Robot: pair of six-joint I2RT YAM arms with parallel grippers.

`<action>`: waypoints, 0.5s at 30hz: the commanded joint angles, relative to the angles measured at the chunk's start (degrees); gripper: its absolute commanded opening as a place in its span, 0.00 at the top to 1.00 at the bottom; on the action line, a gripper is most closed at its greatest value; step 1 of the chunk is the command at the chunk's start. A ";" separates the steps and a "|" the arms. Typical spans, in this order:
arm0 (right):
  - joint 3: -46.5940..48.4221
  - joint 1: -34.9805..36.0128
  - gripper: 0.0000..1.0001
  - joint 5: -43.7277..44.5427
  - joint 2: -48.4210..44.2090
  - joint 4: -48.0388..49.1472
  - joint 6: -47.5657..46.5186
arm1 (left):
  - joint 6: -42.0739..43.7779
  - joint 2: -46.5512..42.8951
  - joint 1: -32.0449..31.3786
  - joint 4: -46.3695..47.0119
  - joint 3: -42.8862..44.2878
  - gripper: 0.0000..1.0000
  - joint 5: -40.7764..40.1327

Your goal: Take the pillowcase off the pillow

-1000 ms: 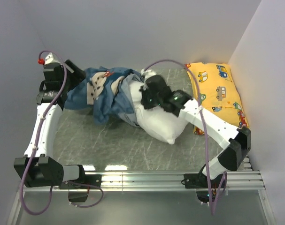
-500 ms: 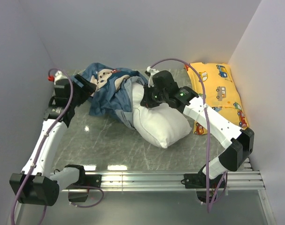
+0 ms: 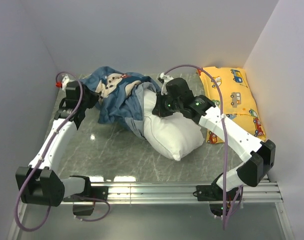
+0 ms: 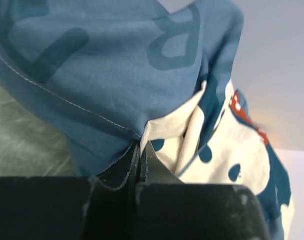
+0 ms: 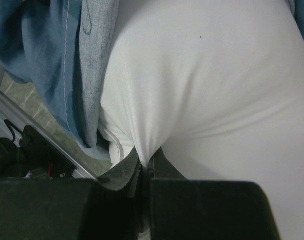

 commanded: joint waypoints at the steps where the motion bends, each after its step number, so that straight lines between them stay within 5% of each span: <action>1: 1.00 -0.85 1.00 0.40 -6.83 4.91 0.21 | 1.38 2.80 1.81 1.34 6.64 1.00 -5.22; 7: 2.50 -4.97 1.00 1.29 -10.70 1.65 0.47 | 0.59 2.99 17.02 -2.70 12.53 1.00 -7.85; 11: 3.03 -7.87 1.00 -0.47 -15.70 1.29 1.70 | 3.84 3.87 19.14 -10.52 22.54 1.00 -21.63; 15: -1.96 -11.92 1.00 -5.03 -18.44 4.36 4.07 | 8.67 3.96 18.88 -13.07 29.31 1.00 -27.01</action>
